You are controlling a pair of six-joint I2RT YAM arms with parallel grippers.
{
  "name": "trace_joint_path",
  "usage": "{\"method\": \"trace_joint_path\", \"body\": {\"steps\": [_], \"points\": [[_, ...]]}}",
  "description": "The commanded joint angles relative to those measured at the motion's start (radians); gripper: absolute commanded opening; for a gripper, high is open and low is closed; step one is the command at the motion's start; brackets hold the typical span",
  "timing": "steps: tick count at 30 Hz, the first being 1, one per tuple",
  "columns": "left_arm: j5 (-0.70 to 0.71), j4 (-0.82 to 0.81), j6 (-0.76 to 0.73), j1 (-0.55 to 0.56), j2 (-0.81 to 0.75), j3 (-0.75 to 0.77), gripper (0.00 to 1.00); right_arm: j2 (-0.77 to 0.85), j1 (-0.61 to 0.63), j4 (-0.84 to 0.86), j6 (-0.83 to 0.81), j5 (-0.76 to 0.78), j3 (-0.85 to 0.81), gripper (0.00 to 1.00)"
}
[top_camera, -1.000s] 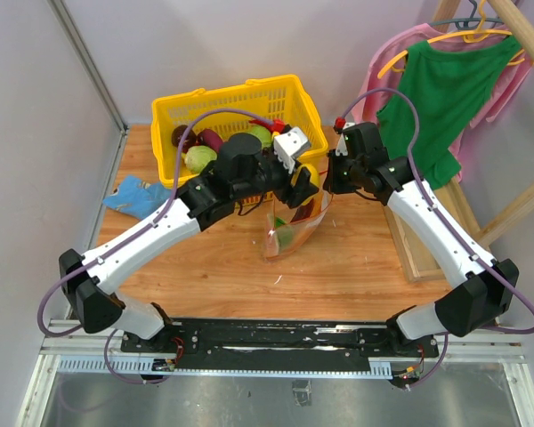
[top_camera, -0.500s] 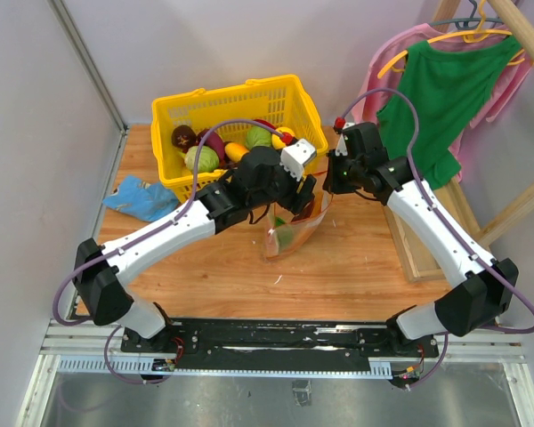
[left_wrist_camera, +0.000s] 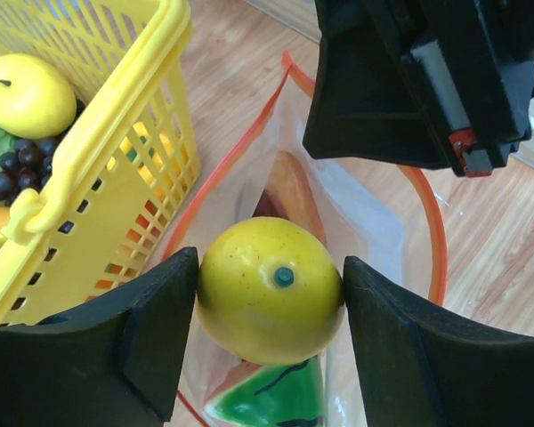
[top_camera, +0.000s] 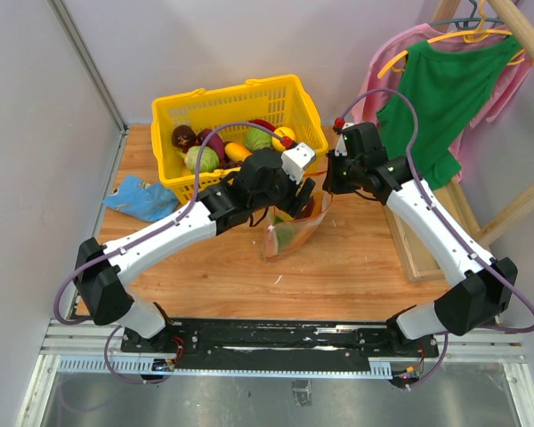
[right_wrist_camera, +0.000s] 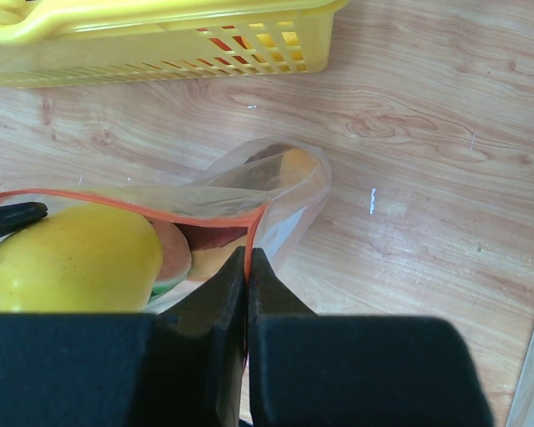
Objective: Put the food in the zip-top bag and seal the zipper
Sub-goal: Place the fake fruit in the zipper food storage bag.
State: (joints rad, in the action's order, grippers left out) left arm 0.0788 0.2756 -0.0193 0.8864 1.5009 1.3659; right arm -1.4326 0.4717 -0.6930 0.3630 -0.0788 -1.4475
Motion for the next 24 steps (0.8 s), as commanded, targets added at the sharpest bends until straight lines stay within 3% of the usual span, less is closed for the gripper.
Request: {"method": "trace_joint_path", "body": {"steps": [1,15,24], "points": [[0.016,0.006,-0.024,0.014,-0.002,-0.018,0.7,-0.009,-0.016,-0.001,-0.001,0.002,-0.017,0.04],[0.006,0.028,0.007,0.019,-0.024,0.022,0.8,-0.008,-0.016,-0.001,0.001,0.003,-0.016,0.05],[0.123,0.055,0.026,-0.029,-0.039,0.096,0.86,0.001,-0.016,-0.001,-0.006,0.012,-0.008,0.05]]}}
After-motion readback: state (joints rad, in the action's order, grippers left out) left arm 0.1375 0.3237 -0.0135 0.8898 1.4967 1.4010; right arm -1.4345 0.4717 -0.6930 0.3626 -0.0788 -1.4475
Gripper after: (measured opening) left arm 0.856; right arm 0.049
